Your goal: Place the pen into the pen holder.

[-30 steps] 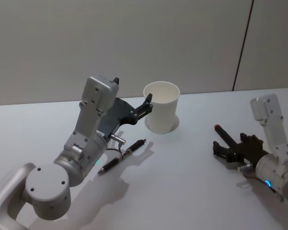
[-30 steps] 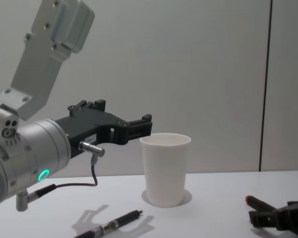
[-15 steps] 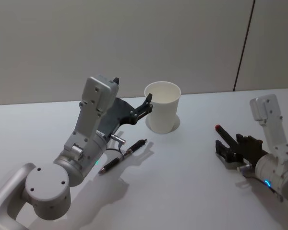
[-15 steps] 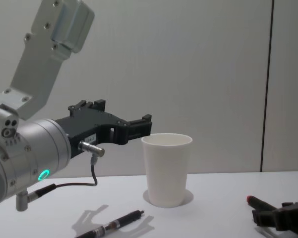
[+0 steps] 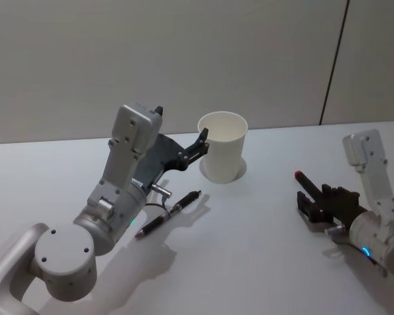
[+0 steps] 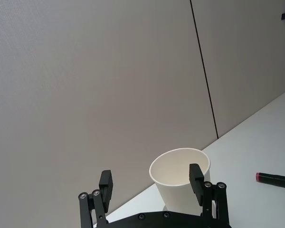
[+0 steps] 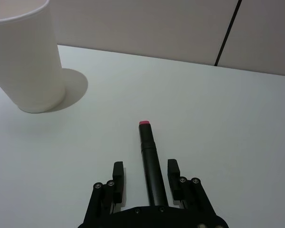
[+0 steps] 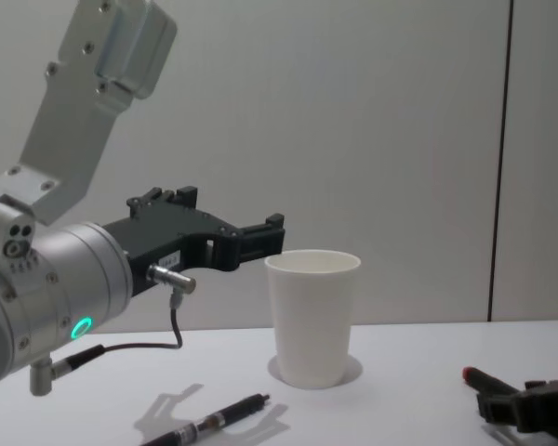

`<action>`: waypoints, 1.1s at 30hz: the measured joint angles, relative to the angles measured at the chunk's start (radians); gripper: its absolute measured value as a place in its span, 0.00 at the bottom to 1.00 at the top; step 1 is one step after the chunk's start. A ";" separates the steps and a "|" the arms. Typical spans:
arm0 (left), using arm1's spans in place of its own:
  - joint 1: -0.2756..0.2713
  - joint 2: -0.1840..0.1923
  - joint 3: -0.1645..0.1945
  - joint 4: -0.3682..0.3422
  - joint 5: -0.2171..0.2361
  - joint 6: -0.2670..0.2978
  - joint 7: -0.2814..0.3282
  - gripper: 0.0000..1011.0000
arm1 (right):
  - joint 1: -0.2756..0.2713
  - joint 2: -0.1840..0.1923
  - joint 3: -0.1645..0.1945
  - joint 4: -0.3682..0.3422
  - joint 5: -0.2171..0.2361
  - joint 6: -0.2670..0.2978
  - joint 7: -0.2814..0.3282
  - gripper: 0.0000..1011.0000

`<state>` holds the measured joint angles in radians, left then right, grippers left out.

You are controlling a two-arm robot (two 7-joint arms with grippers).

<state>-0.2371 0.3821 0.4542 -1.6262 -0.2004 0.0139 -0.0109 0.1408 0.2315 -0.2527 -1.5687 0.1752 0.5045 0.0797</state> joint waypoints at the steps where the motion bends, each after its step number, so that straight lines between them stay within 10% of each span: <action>1: 0.000 0.000 0.000 0.000 0.000 0.000 0.000 0.99 | -0.001 0.000 0.001 0.000 0.002 -0.001 -0.001 0.55; 11: 0.000 0.000 0.000 0.000 0.000 0.000 0.000 0.99 | -0.006 -0.001 0.004 -0.003 0.015 -0.007 -0.011 0.48; 21: 0.000 0.000 0.000 0.000 0.000 0.000 0.000 0.99 | -0.008 -0.001 0.006 -0.004 0.018 -0.008 -0.014 0.18; 33: 0.000 0.000 0.000 0.000 0.000 0.000 0.000 0.99 | -0.010 -0.002 0.009 -0.005 0.023 -0.014 -0.015 0.18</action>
<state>-0.2371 0.3821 0.4542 -1.6262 -0.2004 0.0139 -0.0109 0.1311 0.2293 -0.2442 -1.5733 0.1987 0.4907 0.0646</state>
